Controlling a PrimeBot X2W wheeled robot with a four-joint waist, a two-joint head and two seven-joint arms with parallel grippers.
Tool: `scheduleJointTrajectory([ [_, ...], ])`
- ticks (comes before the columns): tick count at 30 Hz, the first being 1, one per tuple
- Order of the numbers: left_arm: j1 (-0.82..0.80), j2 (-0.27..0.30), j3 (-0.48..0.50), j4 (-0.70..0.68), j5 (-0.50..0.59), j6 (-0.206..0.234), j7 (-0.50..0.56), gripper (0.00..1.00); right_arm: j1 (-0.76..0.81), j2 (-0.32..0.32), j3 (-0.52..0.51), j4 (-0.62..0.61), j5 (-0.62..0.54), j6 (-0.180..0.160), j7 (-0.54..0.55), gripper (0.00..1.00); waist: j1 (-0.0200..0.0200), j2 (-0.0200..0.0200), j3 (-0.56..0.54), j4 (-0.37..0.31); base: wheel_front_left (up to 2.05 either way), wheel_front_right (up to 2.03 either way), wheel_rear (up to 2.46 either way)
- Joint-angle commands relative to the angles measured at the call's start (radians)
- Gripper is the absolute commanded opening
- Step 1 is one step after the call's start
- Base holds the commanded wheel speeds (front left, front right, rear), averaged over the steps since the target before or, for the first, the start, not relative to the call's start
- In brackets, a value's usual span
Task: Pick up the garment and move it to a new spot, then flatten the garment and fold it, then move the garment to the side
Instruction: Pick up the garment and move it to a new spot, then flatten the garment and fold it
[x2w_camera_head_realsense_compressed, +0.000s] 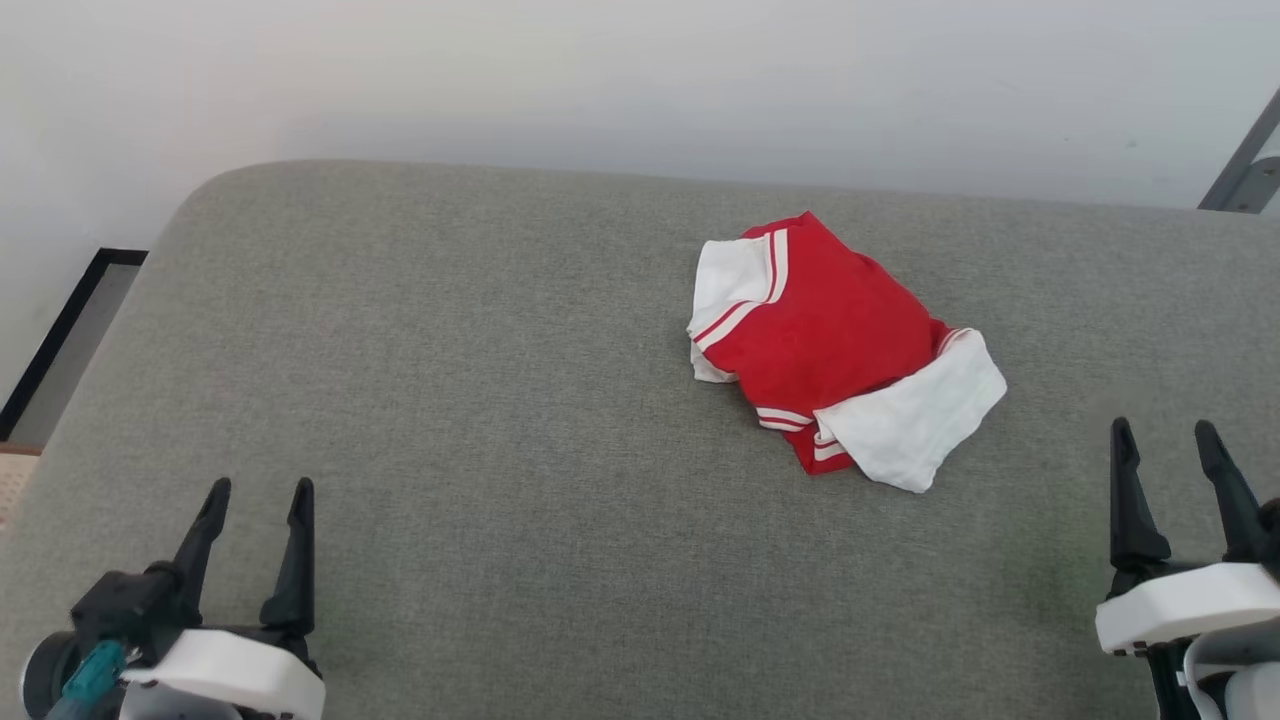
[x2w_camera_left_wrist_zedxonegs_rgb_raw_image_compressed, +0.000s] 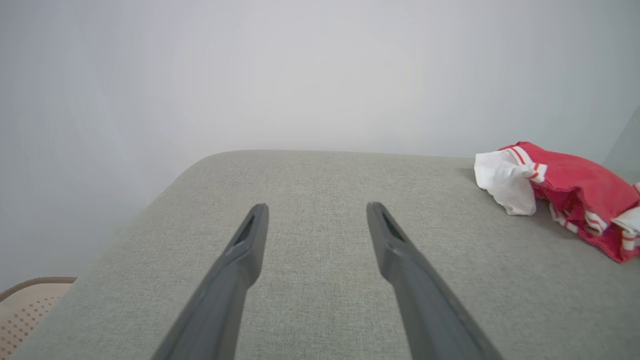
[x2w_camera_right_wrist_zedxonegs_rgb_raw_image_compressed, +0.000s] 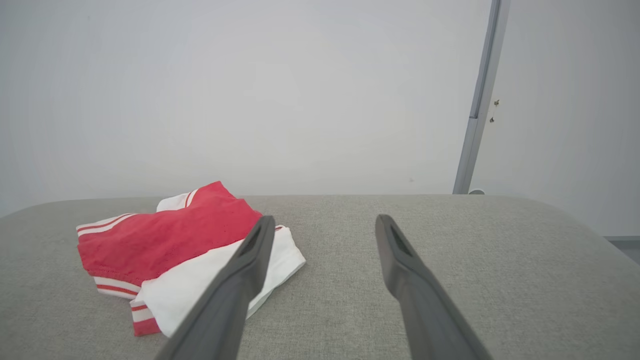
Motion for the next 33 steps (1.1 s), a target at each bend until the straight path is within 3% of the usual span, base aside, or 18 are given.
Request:
scheduleJointTrajectory([
  [1, 0.012, -0.015, 0.022, -0.024, 0.027, -0.012, -0.005, 1.00, 0.000, 0.003, 0.003, -0.015, 0.007, 0.000, 0.004, 1.00, 0.0000, -0.0001, -0.002, -0.003, 0.00, 0.00, 0.00],
  [9, 0.075, -0.099, 0.103, -0.044, 0.139, -0.050, -0.005, 1.00, 0.026, 0.012, 0.006, -0.047, -0.003, 0.000, 0.032, 1.00, 0.0000, -0.0001, -0.011, -0.008, 0.00, 0.00, 0.00],
  [23, 0.091, -0.128, 0.109, -0.020, 0.134, -0.054, -0.005, 1.00, 0.006, -0.006, 0.064, -0.049, 0.022, 0.000, 0.103, 1.00, 0.0000, -0.0001, -0.003, -0.010, 0.00, 0.00, 0.00],
  [29, 0.052, -0.159, 0.095, -0.009, 0.122, -0.054, -0.005, 1.00, -0.104, -0.099, 0.196, -0.044, 0.099, 0.000, 0.336, 1.00, 0.0000, -0.0001, 0.052, 0.005, 0.00, 0.00, 0.00],
  [30, 0.036, -0.169, 0.082, 0.000, 0.115, -0.054, -0.005, 1.00, -0.156, -0.144, 0.232, -0.042, 0.132, 0.000, 0.447, 1.00, 0.0000, -0.0001, 0.082, 0.018, 0.00, 0.00, 0.00],
  [33, 0.007, -0.186, 0.065, 0.012, 0.107, -0.054, -0.005, 1.00, -0.244, -0.192, 0.280, -0.019, 0.169, 0.000, 0.636, 1.00, 0.0000, -0.0001, 0.131, 0.033, 0.00, 0.00, 0.00],
])
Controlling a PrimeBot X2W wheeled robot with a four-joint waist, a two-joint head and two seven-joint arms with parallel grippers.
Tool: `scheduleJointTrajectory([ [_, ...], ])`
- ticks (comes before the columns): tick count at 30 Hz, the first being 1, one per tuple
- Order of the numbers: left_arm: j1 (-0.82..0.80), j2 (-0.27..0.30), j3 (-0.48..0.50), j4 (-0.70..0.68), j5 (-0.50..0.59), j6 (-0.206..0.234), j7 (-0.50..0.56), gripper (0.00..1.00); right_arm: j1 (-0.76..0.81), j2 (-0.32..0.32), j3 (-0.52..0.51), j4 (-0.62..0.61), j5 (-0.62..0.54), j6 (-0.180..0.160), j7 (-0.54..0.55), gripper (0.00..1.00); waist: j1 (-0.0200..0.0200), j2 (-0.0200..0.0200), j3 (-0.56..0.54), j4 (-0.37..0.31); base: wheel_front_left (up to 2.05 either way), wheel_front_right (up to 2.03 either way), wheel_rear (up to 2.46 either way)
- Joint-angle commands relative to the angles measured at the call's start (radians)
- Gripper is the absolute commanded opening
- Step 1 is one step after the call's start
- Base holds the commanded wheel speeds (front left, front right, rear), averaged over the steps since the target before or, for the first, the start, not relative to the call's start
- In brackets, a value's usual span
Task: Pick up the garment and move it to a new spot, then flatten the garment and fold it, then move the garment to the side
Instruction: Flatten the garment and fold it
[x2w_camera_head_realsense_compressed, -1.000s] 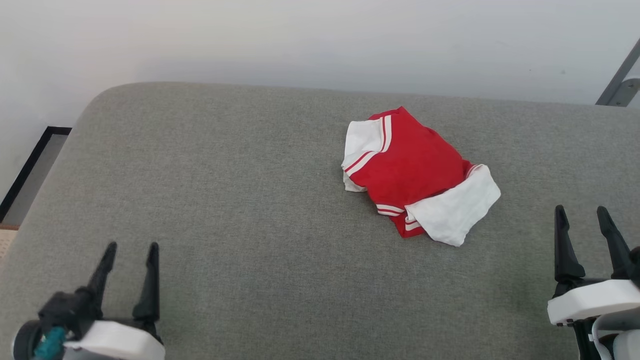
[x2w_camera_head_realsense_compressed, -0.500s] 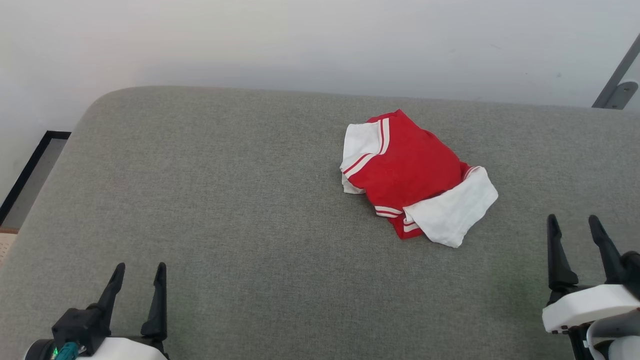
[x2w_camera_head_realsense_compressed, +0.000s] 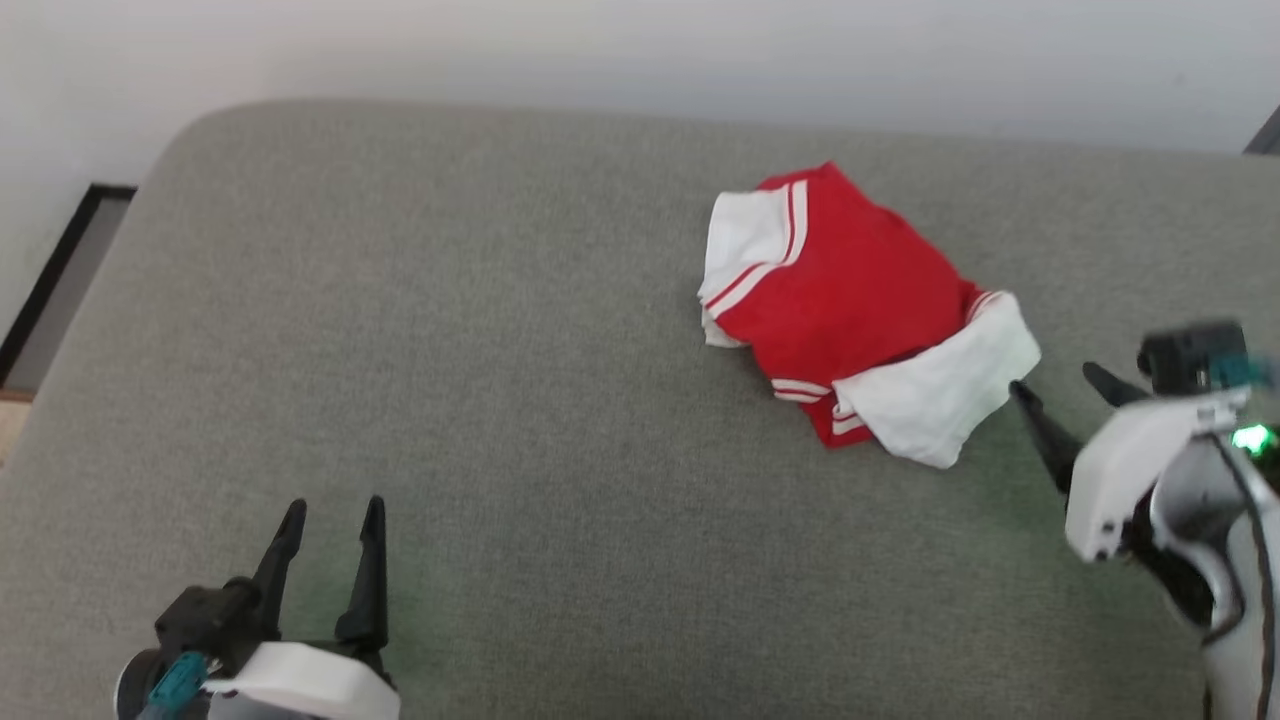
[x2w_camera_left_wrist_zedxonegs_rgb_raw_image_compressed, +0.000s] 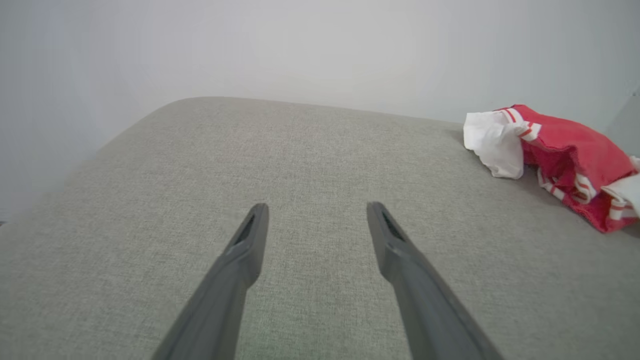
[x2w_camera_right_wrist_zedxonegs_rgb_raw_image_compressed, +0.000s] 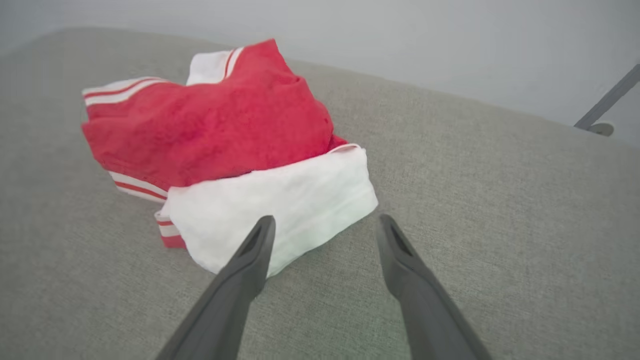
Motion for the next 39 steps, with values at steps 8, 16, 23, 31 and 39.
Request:
scheduleJointTrajectory([
  [8, -0.077, -0.034, -0.026, 0.015, -0.018, -0.002, -0.005, 1.00, -0.189, -0.060, 0.069, 0.058, 0.071, 0.000, 0.390, 1.00, 0.0000, 0.0000, 0.134, 0.050, 0.00, 0.00, 0.00],
  [16, -0.123, -0.063, -0.044, 0.021, -0.025, -0.002, -0.005, 1.00, -0.226, -0.084, 0.065, 0.086, 0.067, 0.000, 0.566, 1.00, 0.0000, 0.0000, 0.187, 0.083, 0.00, 0.00, 0.00],
  [23, -0.154, -0.072, -0.056, 0.031, -0.038, -0.002, -0.005, 1.00, -0.218, -0.062, 0.063, 0.110, 0.053, 0.000, 0.595, 0.43, 0.0000, 0.0000, 0.214, 0.093, 0.00, 0.00, 0.00],
  [31, -0.164, -0.070, -0.047, 0.038, -0.043, -0.002, -0.005, 1.00, -0.218, -0.068, 0.040, 0.080, 0.054, 0.000, 0.557, 0.00, 0.0000, 0.0000, 0.214, 0.079, 0.00, 0.00, 0.00],
  [39, -0.155, -0.058, -0.037, 0.021, -0.040, -0.002, -0.005, 1.00, -0.175, -0.115, -0.118, -0.024, 0.058, 0.000, 0.482, 0.00, 0.0000, 0.0000, 0.196, 0.035, 0.00, 0.00, 0.00],
])
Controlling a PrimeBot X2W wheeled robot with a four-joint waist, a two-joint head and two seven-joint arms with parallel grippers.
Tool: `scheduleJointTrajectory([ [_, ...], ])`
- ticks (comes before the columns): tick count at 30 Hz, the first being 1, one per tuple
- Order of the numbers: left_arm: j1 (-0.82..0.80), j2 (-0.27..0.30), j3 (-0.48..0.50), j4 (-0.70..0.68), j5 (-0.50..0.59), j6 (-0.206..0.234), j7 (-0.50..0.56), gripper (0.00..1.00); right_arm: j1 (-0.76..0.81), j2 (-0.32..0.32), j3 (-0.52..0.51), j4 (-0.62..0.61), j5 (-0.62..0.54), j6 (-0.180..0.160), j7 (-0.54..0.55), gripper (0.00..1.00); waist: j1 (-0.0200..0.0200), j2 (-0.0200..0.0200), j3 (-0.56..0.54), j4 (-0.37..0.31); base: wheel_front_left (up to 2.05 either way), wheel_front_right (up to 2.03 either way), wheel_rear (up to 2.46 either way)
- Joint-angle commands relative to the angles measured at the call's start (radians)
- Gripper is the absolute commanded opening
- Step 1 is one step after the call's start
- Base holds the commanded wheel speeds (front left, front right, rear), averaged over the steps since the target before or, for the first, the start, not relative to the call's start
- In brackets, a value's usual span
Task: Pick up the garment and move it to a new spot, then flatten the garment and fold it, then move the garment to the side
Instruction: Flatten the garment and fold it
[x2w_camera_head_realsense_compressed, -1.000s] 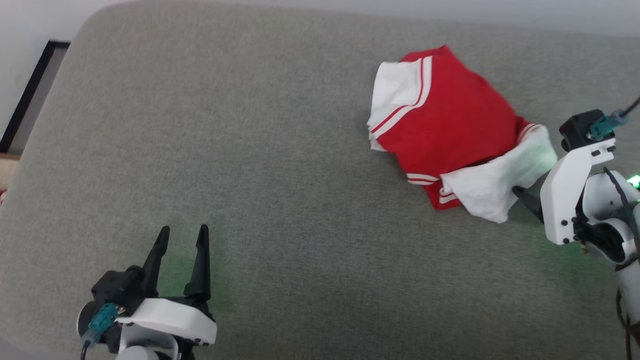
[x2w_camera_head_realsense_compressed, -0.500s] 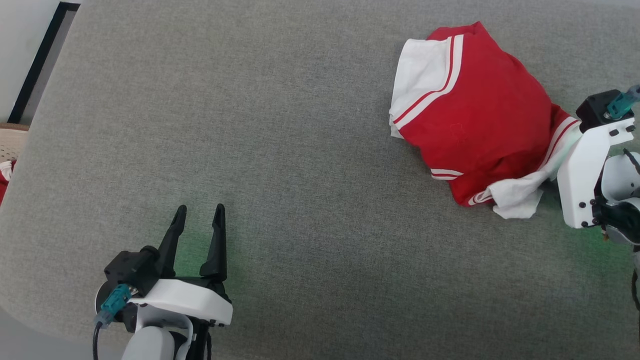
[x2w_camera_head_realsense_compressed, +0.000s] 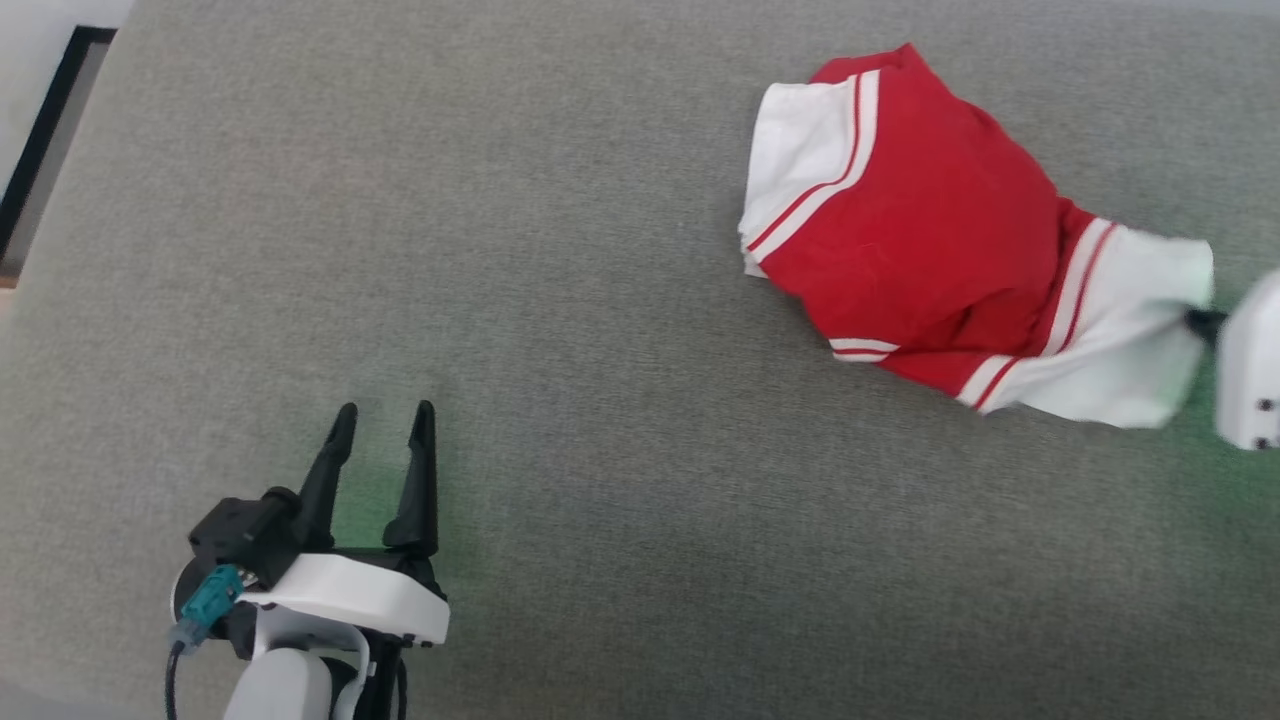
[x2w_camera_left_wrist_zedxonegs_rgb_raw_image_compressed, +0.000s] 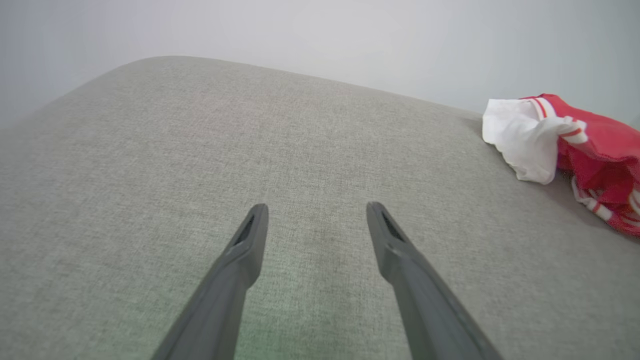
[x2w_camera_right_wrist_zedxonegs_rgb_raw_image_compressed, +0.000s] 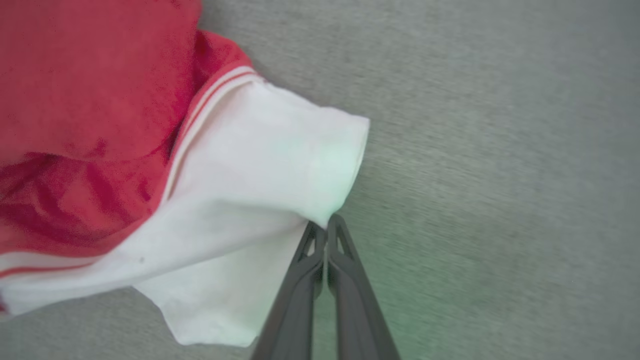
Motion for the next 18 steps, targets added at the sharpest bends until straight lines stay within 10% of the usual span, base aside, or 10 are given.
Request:
scheduleJointTrajectory([
  [1, -0.005, 0.008, 0.006, -0.009, -0.001, -0.002, -0.005, 1.00, 0.037, -0.021, -0.038, -0.028, -0.007, -0.001, -0.007, 0.00, 0.0000, 0.0000, -0.006, -0.016, 0.00, 0.00, 0.00],
  [18, -0.038, 0.056, -0.020, -0.027, -0.016, -0.002, -0.005, 1.00, 0.139, -0.055, -0.383, 0.021, -0.138, -0.001, -0.125, 0.00, 0.0000, 0.0000, 0.027, -0.061, 0.00, 0.00, 0.00],
])
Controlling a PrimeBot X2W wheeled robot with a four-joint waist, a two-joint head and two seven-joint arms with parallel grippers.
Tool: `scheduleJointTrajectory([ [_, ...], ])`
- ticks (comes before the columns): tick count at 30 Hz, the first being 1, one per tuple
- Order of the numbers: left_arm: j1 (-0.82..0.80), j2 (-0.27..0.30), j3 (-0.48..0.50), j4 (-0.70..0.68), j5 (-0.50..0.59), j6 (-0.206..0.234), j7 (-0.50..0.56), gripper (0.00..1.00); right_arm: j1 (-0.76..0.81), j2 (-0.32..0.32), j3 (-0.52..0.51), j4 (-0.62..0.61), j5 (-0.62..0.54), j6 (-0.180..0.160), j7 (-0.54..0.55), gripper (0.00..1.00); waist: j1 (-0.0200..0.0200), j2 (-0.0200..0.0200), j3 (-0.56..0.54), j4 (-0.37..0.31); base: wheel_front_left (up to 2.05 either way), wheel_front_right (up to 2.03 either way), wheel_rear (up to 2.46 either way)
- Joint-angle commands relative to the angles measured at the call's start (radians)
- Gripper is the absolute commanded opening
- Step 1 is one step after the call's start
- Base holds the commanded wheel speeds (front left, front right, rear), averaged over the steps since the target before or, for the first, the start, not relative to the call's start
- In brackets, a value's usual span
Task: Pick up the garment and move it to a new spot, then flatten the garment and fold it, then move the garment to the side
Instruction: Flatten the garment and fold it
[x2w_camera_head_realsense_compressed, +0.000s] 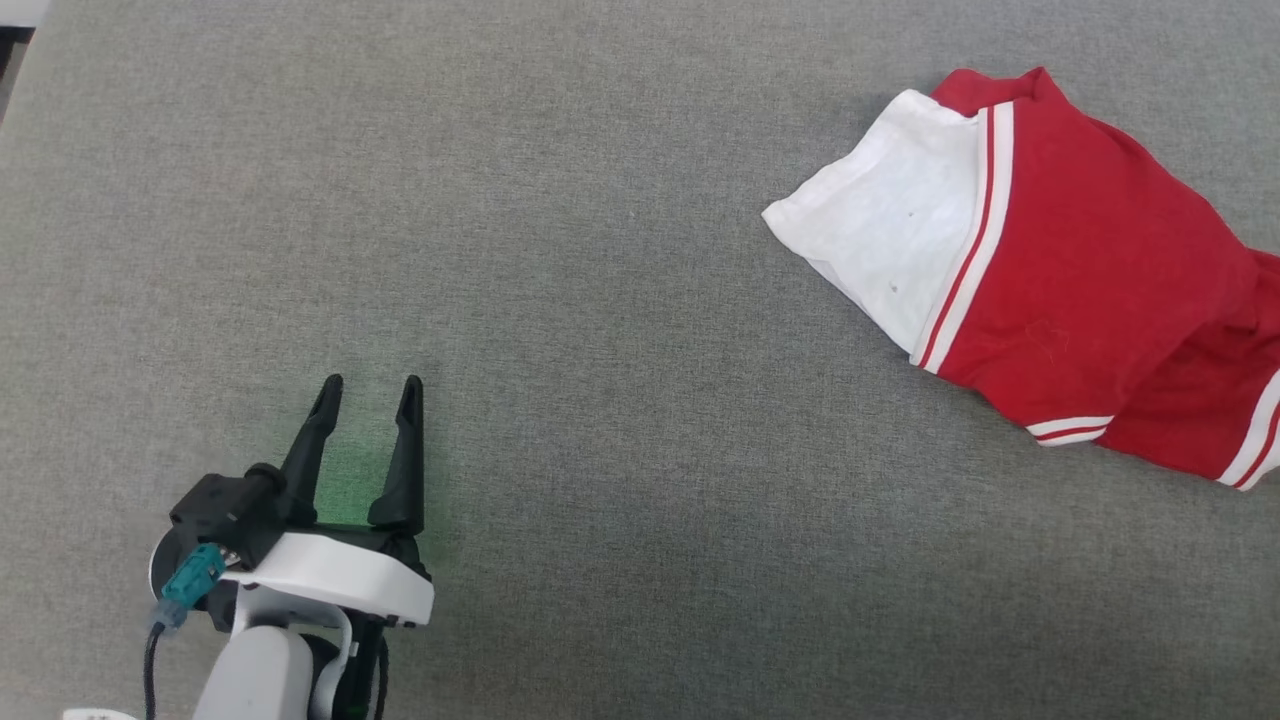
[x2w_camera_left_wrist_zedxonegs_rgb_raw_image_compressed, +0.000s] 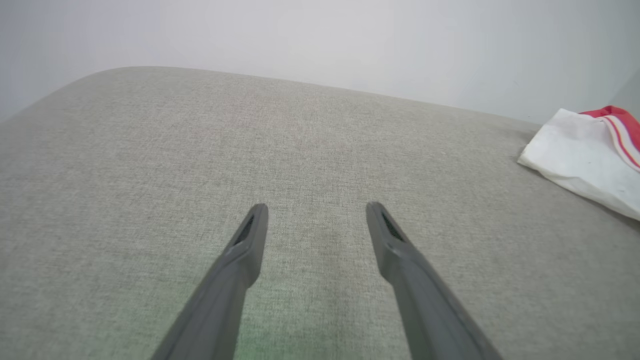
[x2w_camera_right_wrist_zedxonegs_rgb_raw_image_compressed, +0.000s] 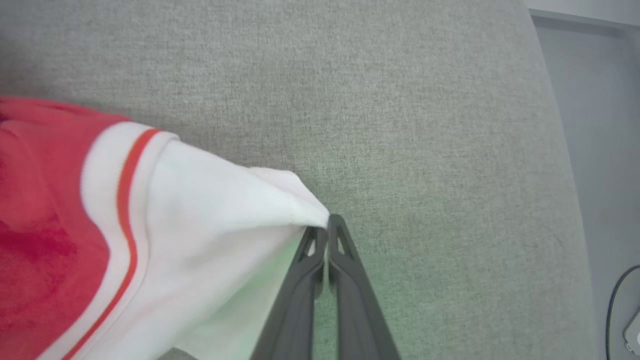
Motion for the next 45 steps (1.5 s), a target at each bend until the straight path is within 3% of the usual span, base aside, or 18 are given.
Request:
scheduleJointTrajectory([
  [1, -0.013, 0.009, -0.002, 0.000, -0.006, -0.002, -0.005, 1.00, -0.015, 0.011, 0.001, 0.012, -0.010, 0.000, -0.017, 0.00, 0.0000, 0.0000, 0.000, -0.001, 0.00, 0.00, 0.00],
  [5, -0.021, 0.022, -0.007, 0.000, -0.013, -0.002, -0.005, 1.00, -0.035, 0.030, 0.014, 0.053, -0.019, 0.000, -0.083, 0.00, 0.0000, 0.0000, 0.000, -0.005, 0.00, 0.00, 0.00],
  [6, -0.022, 0.026, -0.008, -0.001, -0.012, -0.002, -0.005, 1.00, -0.038, 0.035, 0.017, 0.063, -0.023, 0.000, -0.098, 0.08, 0.0000, 0.0000, -0.002, -0.008, 0.00, 0.00, 0.00],
  [7, -0.020, 0.032, -0.007, -0.002, -0.012, -0.002, -0.005, 1.00, -0.039, 0.040, 0.020, 0.071, -0.026, 0.000, -0.115, 0.40, 0.0000, 0.0000, -0.004, -0.011, 0.00, 0.00, 0.00],
  [8, -0.019, 0.036, -0.008, -0.002, -0.012, -0.002, -0.005, 1.00, -0.041, 0.042, 0.022, 0.077, -0.031, 0.000, -0.131, 1.00, 0.0000, 0.0000, -0.006, -0.014, 0.00, 0.00, 0.00],
  [15, -0.019, 0.072, -0.031, -0.019, -0.034, -0.002, -0.005, 1.00, -0.022, 0.034, 0.003, 0.100, -0.050, 0.000, -0.291, 1.00, 0.0000, 0.0000, -0.034, -0.052, 0.00, 0.00, 0.00],
  [17, -0.032, 0.099, -0.048, -0.032, -0.046, -0.002, -0.005, 1.00, -0.013, 0.046, -0.004, 0.087, -0.038, 0.000, -0.354, 1.00, 0.0000, 0.0000, -0.047, -0.068, 0.00, 0.00, 0.00],
  [20, -0.060, 0.189, -0.134, -0.054, -0.045, -0.002, -0.005, 1.00, 0.016, 0.089, 0.013, 0.017, 0.016, 0.000, -0.479, 1.00, 0.0000, 0.0000, -0.075, -0.106, 0.00, 0.00, 0.00],
  [27, -0.236, 0.414, -0.438, -0.042, -0.128, -0.001, 0.026, 1.00, 0.116, 0.194, 0.077, -0.146, 0.086, 0.000, -0.632, 1.00, 0.0000, 0.0000, -0.101, -0.183, 0.00, 0.00, 0.00],
  [34, -0.517, 0.578, -0.806, -0.076, -0.272, -0.001, 0.249, 1.00, 0.190, 0.279, 0.166, -0.231, 0.097, 0.000, -0.674, 1.00, 0.0000, 0.0000, -0.076, -0.285, 0.00, 0.00, 0.00],
  [36, -0.561, 0.592, -0.862, -0.079, -0.300, 0.000, 0.283, 1.00, 0.190, 0.288, 0.169, -0.236, 0.097, 0.000, -0.677, 1.00, 0.0000, 0.0000, -0.069, -0.299, 0.00, 0.00, 0.00],
  [41, -0.776, 0.642, -1.130, -0.058, -0.398, 0.000, 0.402, 1.00, 0.175, 0.318, 0.195, -0.239, 0.096, 0.000, -0.695, 1.00, 0.0000, 0.0000, -0.024, -0.367, 0.00, 0.00, 0.00],
  [45, -0.886, 0.646, -1.196, -0.036, -0.440, 0.000, 0.454, 1.00, 0.165, 0.333, 0.204, -0.231, 0.094, 0.000, -0.703, 1.00, 0.0000, 0.0000, 0.014, -0.408, 0.00, 0.00, 0.00],
])
